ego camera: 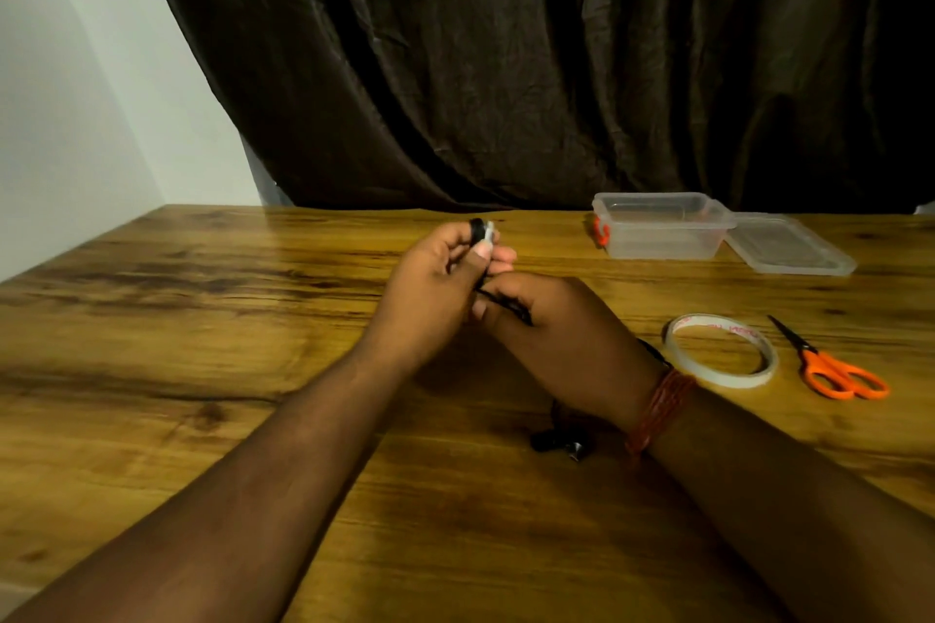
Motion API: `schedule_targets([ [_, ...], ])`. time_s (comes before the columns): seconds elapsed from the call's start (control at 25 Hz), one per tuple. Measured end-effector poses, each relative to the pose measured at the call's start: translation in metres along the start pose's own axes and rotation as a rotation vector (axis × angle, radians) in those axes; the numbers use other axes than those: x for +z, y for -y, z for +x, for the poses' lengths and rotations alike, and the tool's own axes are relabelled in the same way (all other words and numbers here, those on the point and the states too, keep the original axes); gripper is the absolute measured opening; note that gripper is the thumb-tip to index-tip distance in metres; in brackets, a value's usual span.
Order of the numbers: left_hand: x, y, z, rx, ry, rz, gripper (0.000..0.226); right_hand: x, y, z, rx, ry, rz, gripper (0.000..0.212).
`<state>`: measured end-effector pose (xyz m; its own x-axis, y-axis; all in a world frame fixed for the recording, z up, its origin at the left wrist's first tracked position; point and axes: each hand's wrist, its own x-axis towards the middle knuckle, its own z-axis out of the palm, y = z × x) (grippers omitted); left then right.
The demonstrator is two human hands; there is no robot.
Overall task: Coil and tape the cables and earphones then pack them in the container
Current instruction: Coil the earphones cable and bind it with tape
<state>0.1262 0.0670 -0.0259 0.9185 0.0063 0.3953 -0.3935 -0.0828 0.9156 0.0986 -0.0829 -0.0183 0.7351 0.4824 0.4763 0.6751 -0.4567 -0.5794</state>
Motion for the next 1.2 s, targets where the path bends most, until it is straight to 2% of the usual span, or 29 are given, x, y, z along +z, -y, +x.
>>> schedule_targets([
  [0.2,-0.001,0.0,-0.004,-0.009,0.195,0.176,0.02,-0.016,-0.006,0.006,0.015,-0.181,-0.046,0.014],
  [0.36,-0.002,-0.005,-0.008,-0.079,0.349,0.074,0.024,-0.03,-0.013,0.012,-0.002,-0.309,-0.13,0.007],
  [0.44,-0.002,-0.009,-0.011,-0.111,0.377,-0.086,0.023,-0.033,-0.017,0.014,0.011,-0.328,-0.111,0.009],
  [0.56,-0.003,-0.016,-0.014,-0.181,0.377,-0.355,0.026,-0.031,-0.019,0.015,0.04,-0.316,0.048,0.005],
  [0.76,-0.005,-0.024,-0.015,-0.165,0.384,-0.476,0.026,-0.023,-0.02,0.017,0.06,-0.276,0.282,0.013],
  [1.0,-0.007,-0.027,-0.009,-0.085,0.295,-0.765,0.022,0.0,-0.024,0.013,0.129,-0.172,0.315,0.018],
  [1.2,-0.007,-0.021,-0.004,-0.032,0.179,-0.753,0.023,0.005,-0.017,0.01,0.145,-0.099,0.325,0.023],
])
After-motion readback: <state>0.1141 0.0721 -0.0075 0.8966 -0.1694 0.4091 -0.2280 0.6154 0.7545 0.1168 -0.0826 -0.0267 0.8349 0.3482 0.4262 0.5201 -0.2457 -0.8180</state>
